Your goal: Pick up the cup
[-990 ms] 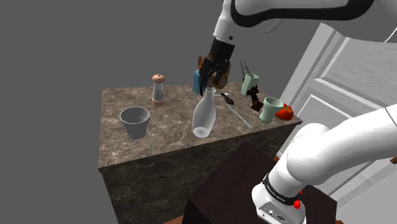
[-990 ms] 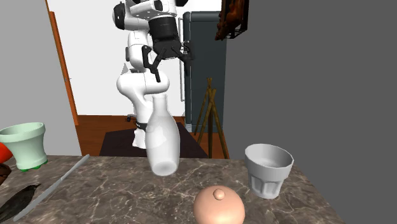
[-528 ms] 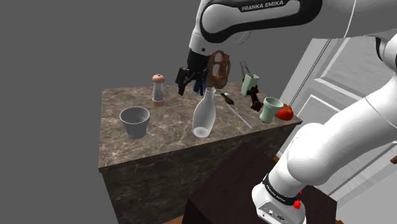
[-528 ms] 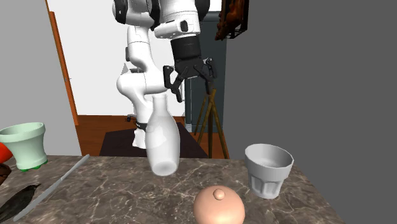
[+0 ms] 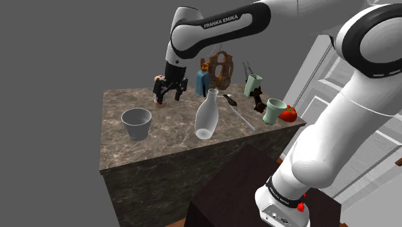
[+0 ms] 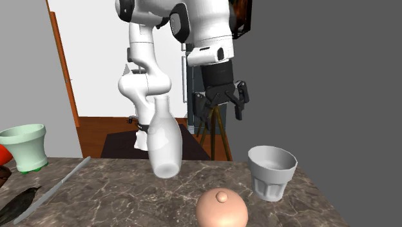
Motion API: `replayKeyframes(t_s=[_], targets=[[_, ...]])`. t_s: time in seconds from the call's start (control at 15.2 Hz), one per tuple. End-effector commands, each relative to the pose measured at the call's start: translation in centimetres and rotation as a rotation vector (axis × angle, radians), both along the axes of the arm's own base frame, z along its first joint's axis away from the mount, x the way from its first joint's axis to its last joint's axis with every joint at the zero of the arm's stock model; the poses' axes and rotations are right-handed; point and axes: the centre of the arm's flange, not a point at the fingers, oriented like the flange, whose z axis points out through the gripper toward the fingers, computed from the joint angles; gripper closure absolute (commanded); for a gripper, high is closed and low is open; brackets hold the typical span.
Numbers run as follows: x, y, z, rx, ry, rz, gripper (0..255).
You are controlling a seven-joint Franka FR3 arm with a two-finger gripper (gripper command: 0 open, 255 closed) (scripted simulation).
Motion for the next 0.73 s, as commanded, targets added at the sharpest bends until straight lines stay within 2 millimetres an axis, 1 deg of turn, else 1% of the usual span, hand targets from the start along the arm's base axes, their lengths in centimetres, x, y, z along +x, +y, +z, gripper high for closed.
replayKeyframes(t_s=[0.0, 0.4, 0.66], targets=[[1.8, 1.3, -1.4, 0.003, 0.001, -0.008, 0], [7.3, 4.8, -5.7, 0.01, 0.009, -0.028, 0], [7.3, 4.8, -7.8, 0.01, 0.009, -0.028, 0]])
